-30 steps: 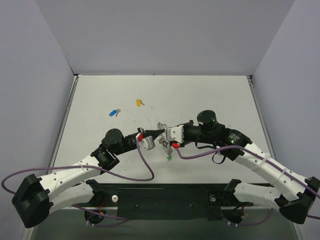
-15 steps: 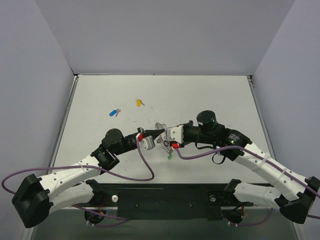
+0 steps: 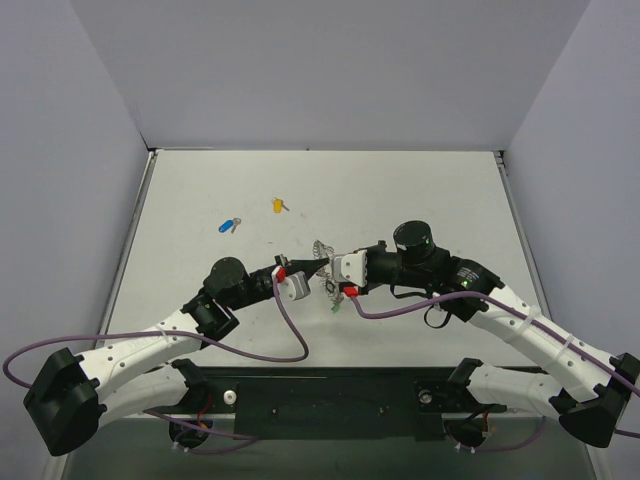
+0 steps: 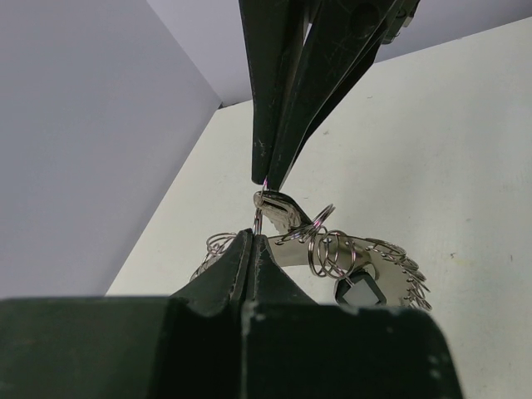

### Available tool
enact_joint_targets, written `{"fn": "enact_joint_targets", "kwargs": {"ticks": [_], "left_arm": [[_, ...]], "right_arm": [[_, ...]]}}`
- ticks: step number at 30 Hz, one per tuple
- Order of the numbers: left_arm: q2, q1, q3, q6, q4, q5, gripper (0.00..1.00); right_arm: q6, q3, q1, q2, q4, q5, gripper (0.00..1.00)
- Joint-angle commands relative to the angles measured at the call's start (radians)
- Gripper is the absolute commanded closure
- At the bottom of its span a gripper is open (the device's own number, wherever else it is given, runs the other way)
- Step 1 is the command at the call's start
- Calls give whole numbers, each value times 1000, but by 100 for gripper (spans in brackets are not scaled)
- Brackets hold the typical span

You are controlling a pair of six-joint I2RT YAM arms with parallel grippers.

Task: Put the keys on the keyring

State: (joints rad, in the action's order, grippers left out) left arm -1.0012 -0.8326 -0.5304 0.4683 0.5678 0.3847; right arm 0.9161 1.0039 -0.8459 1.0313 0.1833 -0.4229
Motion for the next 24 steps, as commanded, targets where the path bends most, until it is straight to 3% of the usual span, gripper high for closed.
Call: {"fn": "enact_joint_targets", "kwargs": {"ticks": [1,24], "left_arm": [[18,-5,-13,12,58,-1,100],[18,-5,-13,9,60,6,100]], "right_arm": [[-13,-5,-7,-7,-33,-2,100],[-13,-7,-9,0,-38,12,100]]}}
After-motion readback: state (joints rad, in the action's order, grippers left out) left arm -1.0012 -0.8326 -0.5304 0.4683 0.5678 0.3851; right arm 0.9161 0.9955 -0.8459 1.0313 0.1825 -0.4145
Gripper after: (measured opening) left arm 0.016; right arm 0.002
